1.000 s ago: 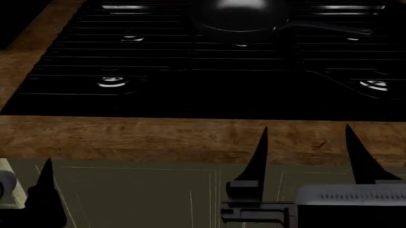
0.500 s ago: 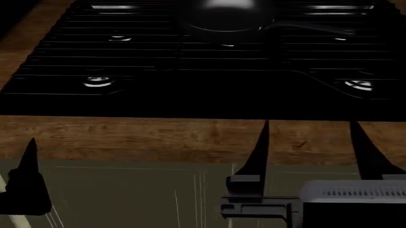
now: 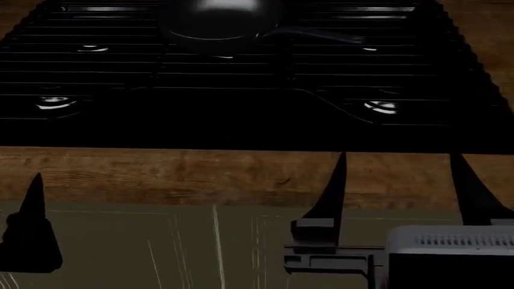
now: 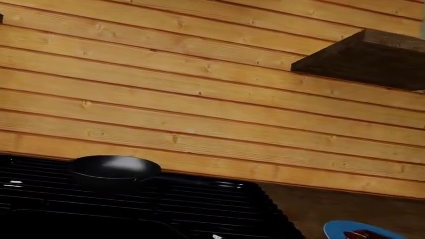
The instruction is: Pick the lobster from the plate and place it in the pan.
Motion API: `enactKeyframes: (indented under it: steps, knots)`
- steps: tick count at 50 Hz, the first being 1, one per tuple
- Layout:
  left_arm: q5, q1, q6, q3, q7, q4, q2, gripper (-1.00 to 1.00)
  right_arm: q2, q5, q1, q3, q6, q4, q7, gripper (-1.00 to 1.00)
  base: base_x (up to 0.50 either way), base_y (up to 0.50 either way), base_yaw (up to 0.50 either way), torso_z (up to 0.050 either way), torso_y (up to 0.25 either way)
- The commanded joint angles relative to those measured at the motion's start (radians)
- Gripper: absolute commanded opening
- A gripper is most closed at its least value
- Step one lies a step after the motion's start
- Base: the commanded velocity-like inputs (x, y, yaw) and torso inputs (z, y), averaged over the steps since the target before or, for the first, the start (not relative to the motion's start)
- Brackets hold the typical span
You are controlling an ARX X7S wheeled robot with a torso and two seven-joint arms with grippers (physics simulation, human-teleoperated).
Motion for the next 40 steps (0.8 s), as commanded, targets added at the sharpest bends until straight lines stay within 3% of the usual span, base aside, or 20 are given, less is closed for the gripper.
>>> enactKeyframes:
  steps: [1, 40]
  knots:
    - [-0.022, 0.013, 0.077, -0.014, -0.005, -0.02, -0.001, 1.0, -0.001, 0.005, 0.0, 0.012, 0.012, -0.003, 0.003, 1.0, 0.0, -0.38, 0.0, 0.0, 0.0]
    - [-0.089, 0.033, 0.136, -0.013, -0.071, -0.043, -0.041, 1.0, 0.028, 0.051, -0.012, 0.008, -0.015, 0.004, 0.05, 1.0, 0.0, -0.38, 0.0, 0.0, 0.0]
